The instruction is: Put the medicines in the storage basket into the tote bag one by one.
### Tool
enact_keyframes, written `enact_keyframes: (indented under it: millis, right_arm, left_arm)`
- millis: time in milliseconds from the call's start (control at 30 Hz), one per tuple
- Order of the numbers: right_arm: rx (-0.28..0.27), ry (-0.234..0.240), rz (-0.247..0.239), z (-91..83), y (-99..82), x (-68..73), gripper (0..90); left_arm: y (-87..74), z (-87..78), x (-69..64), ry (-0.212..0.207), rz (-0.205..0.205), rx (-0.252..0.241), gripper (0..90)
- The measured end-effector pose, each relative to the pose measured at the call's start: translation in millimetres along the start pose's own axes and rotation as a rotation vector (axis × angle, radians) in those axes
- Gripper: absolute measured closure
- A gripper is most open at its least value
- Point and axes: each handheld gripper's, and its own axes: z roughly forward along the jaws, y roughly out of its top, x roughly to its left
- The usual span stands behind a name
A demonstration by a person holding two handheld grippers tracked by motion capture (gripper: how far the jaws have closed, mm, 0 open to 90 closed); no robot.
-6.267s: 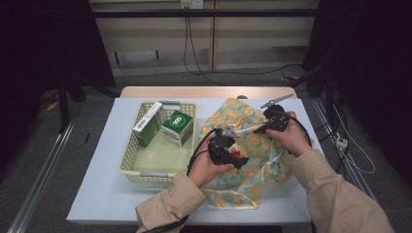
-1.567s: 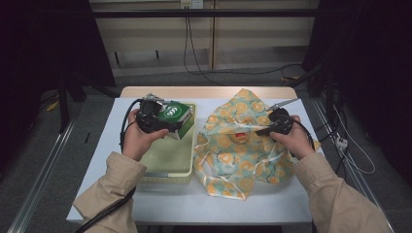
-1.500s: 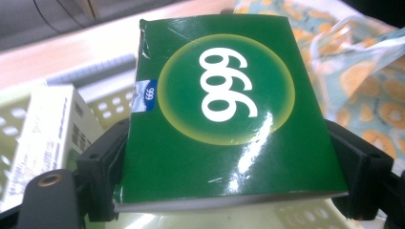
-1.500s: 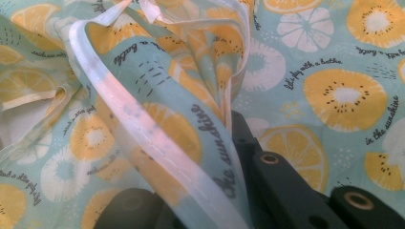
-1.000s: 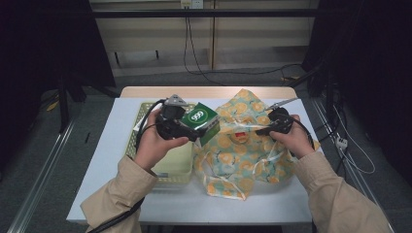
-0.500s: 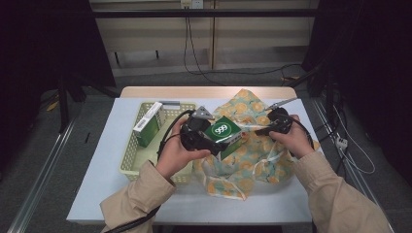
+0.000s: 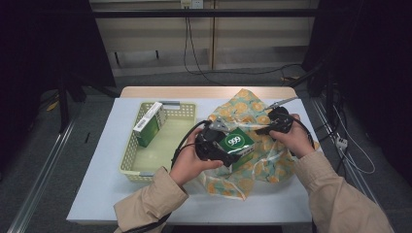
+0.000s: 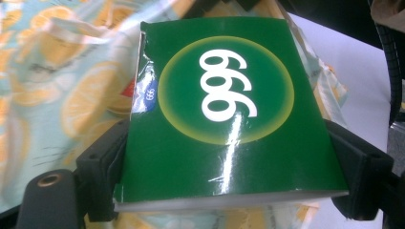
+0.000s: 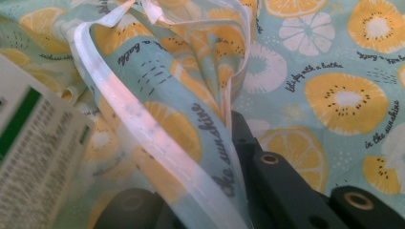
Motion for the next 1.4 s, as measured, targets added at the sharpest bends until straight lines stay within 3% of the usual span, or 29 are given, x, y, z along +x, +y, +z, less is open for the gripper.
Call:
enact_keyframes:
  millis: [133, 533, 800, 1267, 1400]
  right_arm:
    - [0.000, -0.001, -0.005, -1.0, 0.6, 0.4, 89.3]
    - [-0.009, -0.011, -0.011, -10.9, 5.3, 0.3, 89.4]
    - [-0.019, -0.012, -0.013, -15.8, 6.7, 0.5, 89.3]
    - [-0.025, -0.004, -0.020, -19.4, 9.9, 1.9, 89.3]
    - [-0.024, 0.000, -0.021, -19.5, 10.4, 1.6, 89.4]
  left_arm:
    - [-2.1, 14.2, -3.2, -0.004, 0.005, 0.031, 16.3]
    - [-4.7, 56.9, 2.1, 0.062, 0.004, 0.087, 16.3]
    - [-3.2, 71.7, 14.1, 0.107, -0.059, 0.059, 16.1]
    - [9.0, 90.5, 41.7, 0.190, -0.108, 0.015, 16.1]
    - [12.2, 95.1, 46.9, 0.207, -0.101, 0.009, 16.0]
